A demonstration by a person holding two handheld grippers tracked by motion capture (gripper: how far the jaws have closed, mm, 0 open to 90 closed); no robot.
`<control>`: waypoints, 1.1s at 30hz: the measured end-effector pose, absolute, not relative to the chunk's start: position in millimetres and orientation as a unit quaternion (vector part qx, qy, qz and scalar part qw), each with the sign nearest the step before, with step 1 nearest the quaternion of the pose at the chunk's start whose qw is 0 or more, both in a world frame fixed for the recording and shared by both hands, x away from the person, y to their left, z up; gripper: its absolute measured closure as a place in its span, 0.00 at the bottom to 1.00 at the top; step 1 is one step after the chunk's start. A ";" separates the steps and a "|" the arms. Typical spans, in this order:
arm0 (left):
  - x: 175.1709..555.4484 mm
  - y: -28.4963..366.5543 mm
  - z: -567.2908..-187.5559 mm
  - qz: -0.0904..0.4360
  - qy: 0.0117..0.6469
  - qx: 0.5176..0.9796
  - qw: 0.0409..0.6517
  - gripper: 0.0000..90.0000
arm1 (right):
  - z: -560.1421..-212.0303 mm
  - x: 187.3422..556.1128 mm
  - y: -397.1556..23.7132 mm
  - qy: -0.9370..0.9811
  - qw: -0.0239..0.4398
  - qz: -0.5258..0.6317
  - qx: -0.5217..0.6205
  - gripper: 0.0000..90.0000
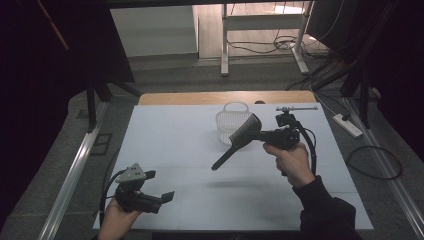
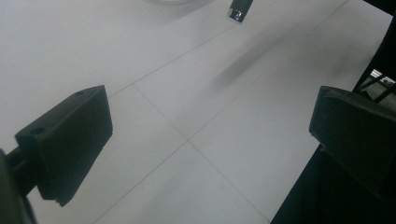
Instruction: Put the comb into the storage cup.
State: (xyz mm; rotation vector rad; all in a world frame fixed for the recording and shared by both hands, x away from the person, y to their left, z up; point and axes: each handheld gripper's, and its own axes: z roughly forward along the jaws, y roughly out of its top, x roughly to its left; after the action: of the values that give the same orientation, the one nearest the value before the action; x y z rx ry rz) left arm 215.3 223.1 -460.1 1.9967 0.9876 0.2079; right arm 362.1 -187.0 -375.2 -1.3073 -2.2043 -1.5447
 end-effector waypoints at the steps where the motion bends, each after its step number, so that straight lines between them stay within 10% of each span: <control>1: 214.1 224.8 -460.4 0.083 0.400 0.801 0.437 0.01 | -375.0 362.4 -187.3 -0.734 0.074 -0.515 -0.436 0.93; 33: 187.7 248.7 -463.5 0.099 0.419 0.793 0.432 0.00 | -373.1 389.5 -202.7 -0.701 0.054 -0.532 -0.471 0.93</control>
State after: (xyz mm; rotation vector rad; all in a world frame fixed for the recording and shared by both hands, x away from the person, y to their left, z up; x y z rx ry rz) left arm 187.7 248.7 -463.5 1.9760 1.0452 0.2457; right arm 389.5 -202.7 -373.1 -1.4319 -2.1309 -1.6173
